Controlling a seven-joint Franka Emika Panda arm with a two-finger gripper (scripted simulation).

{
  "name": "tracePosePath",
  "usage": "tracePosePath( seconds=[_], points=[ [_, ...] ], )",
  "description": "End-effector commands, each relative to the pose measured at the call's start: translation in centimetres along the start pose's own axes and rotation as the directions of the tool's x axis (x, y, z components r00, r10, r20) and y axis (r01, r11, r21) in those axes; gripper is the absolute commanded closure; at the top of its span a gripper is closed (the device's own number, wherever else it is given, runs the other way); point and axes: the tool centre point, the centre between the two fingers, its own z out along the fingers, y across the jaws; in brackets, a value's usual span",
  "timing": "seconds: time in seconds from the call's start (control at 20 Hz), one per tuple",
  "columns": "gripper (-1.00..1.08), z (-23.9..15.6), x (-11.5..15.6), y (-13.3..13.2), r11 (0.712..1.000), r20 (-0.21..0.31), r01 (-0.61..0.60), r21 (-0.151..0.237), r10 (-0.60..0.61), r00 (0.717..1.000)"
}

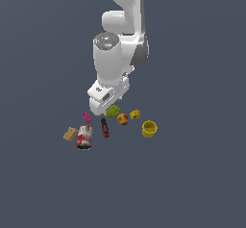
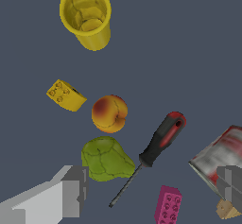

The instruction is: Pick up a designated object from a clutter of objects.

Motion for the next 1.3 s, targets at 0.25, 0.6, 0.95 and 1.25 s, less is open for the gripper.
tracePosePath(
  seconds=[0.25,0.6,0.95,1.25],
  points=[
    [-0.92,2.6,-1.8,-1.0,0.983,0.001,0.185,0.001,-0.185,0.983],
    [-0.92,4.9,-3.3,-2.2,0.936,-0.001,0.351,0.003,-0.351,0.936],
    [-0.92,6.6,-4.6,-3.4,0.88,-0.005,0.475,0.004,-0.475,0.88],
    [-0.92,7.3,-5.1,-4.0,0.846,-0.008,0.533,0.004,-0.533,0.846]
  ],
)
